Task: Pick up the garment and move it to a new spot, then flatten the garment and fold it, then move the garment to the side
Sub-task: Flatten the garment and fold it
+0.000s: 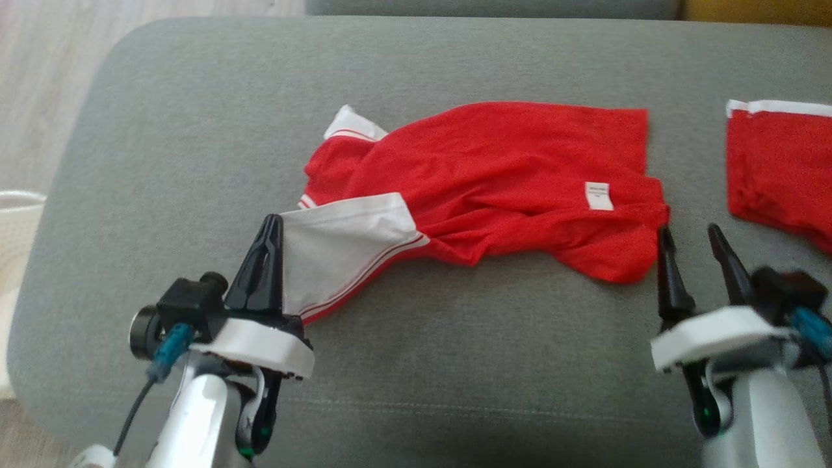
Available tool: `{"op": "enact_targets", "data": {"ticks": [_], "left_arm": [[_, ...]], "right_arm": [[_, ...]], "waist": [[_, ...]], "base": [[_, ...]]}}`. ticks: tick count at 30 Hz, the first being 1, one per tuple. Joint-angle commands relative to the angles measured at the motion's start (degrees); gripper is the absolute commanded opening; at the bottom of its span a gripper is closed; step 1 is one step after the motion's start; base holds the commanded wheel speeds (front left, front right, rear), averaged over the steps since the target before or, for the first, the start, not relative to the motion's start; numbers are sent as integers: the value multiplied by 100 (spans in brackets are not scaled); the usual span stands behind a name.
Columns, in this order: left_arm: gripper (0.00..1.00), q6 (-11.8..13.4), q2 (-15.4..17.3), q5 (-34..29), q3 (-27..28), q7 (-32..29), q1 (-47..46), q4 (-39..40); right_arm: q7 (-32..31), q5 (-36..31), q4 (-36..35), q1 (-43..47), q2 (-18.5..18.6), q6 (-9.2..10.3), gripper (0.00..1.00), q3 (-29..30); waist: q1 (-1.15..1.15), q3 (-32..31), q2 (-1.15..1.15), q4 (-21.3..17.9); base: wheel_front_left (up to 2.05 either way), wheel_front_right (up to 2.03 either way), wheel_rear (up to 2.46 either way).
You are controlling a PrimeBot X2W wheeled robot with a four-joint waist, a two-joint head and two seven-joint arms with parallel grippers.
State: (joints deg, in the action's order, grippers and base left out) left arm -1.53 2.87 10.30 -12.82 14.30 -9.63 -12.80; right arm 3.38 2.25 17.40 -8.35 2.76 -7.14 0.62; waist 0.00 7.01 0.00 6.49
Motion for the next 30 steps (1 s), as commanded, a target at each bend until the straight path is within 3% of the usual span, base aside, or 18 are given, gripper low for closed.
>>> {"op": "enact_targets", "data": {"ticks": [1, 7, 15, 30], "left_arm": [[0, 11, 24, -21, 138, 70, -132, 269], [0, -14, 8, -8, -106, 70, 77, 511], [0, -10, 2, -3, -359, 70, 64, 564], [0, 28, 1, 33, -449, 70, 8, 507]], "right_arm": [[-38, -83, -103, -310, 12, -35, 100, -150], [-343, -361, 793, -958, 168, -35, 100, 90], [-188, -580, 1913, -1575, 383, -35, 100, 521], [280, -741, 2874, -2020, 321, -35, 100, 578]], "waist": [[0, 29, 0, 120], [0, 95, 0, 391], [0, 239, 0, 542], [0, 339, 0, 481]], "base": [[0, 0, 0], [0, 0, 0], [0, 0, 0], [0, 0, 0]]}}
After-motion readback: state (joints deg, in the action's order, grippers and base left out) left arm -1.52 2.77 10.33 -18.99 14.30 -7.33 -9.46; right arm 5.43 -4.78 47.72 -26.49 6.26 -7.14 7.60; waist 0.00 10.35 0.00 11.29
